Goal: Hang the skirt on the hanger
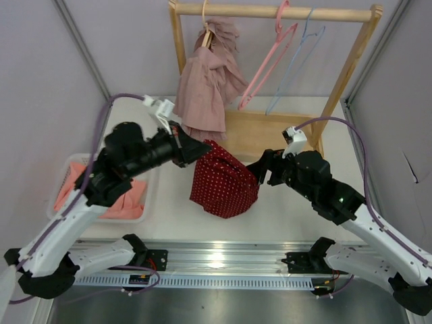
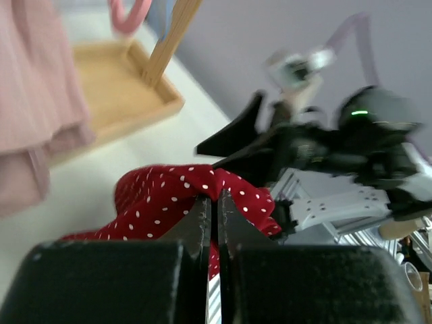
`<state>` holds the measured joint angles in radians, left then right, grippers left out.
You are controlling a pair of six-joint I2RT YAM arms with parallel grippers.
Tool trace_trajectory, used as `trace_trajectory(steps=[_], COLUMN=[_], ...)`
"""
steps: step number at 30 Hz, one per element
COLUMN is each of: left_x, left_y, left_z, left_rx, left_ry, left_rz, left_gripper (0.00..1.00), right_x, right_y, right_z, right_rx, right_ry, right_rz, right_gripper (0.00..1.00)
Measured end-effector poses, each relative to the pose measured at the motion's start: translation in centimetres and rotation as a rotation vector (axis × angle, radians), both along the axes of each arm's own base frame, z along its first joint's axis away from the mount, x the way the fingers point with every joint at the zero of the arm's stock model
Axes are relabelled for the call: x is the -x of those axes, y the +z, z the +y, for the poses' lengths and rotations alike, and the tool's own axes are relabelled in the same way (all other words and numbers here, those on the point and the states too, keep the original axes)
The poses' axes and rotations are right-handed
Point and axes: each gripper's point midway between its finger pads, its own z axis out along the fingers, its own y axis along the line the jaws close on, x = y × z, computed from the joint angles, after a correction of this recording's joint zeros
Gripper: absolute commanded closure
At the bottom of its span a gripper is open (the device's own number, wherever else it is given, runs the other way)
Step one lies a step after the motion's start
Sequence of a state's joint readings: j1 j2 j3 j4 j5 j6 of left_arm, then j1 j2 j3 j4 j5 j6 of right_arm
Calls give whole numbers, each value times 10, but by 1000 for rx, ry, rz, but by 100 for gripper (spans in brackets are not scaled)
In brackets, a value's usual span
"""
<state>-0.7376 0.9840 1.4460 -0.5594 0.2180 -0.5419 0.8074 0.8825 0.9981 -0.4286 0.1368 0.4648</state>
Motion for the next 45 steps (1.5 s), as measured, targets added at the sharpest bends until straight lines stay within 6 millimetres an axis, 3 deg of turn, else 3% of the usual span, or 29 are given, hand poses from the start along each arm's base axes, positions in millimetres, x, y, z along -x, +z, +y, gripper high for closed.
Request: trace_trajectory(steps=[2, 5, 9, 11, 14, 20, 23, 26, 32, 37, 41, 45], left_x=[-14, -37, -53, -58, -64, -76, -79, -81, -81, -62, -41, -29], left_y=[-40, -128, -239, -278, -311, -324, -322, -319, -291, -273, -279, -300], left_z=[-11, -21, -22, -17, -12, -10, -11, -9, -1, -7, -27, -40], left_rx=[-31, -136, -299, -356, -398, -426, -428, -437, -441, -451, -466, -500], left_ry=[32, 107, 183, 212, 241, 265, 264, 267, 296, 288, 254, 250], left_rz=[77, 243, 455, 528, 587, 576, 549, 527, 436, 366, 361, 393], left_gripper=[100, 100, 100, 100, 98, 61, 41, 38, 36, 41, 50, 51], right_x=[5, 11, 13, 14, 15, 18, 14, 5, -16, -31, -39, -48], right_y=[0, -11, -40, -60, -92, -148, -167, -180, -205, -212, -212, -211], right_z=[-4, -9, -10, -10, -11, -17, -14, -9, -4, 9, 22, 31], right_rx=[-14, -24, 2, 27, 73, 157, 191, 217, 248, 244, 233, 222], right_ry=[0, -8, -18, -24, -36, -74, -78, -81, -74, -30, 16, 40], right_rz=[-2, 20, 80, 123, 189, 300, 330, 345, 380, 378, 366, 361], right_gripper=[24, 24, 24, 25, 25, 30, 44, 52, 53, 52, 52, 54])
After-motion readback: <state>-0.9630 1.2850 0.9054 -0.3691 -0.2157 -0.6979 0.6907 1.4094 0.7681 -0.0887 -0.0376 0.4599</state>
